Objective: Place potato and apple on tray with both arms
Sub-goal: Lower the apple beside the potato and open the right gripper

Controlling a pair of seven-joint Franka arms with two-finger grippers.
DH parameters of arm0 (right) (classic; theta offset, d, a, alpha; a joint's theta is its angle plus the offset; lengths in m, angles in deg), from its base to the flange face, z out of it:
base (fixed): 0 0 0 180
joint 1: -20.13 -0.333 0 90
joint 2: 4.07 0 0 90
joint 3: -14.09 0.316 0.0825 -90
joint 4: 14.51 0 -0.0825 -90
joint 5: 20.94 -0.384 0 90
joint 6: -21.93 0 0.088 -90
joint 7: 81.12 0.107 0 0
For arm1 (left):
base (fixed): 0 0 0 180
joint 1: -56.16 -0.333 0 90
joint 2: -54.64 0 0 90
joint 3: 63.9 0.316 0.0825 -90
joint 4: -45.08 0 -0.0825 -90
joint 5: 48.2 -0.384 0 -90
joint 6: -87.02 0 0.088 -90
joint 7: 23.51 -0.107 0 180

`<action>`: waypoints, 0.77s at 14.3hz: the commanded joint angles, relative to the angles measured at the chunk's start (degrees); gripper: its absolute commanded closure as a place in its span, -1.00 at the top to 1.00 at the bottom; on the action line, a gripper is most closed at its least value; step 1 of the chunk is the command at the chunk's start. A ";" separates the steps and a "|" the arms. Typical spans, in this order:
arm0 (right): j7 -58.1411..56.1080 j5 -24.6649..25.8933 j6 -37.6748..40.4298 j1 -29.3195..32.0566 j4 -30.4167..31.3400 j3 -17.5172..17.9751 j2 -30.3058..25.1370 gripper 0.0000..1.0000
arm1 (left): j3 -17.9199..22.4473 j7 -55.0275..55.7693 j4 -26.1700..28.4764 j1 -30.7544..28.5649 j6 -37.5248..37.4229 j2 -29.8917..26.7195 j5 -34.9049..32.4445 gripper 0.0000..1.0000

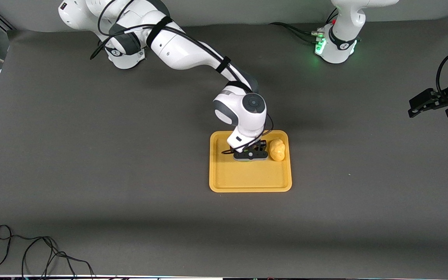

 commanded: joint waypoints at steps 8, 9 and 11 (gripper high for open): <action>-1.32 -0.01 14.35 0.68 -2.26 0.44 -10.51 1.00 | 0.39 -0.79 -1.23 0.17 -1.13 0.05 0.31 1.00; -1.76 -0.36 17.52 1.47 -2.17 0.53 -13.14 1.00 | 0.48 -0.79 -1.23 0.17 -1.13 0.05 0.31 1.00; -5.17 -0.63 24.28 3.49 -2.17 0.44 -18.33 1.00 | 0.39 -0.79 -1.23 0.26 -1.31 0.05 0.14 1.00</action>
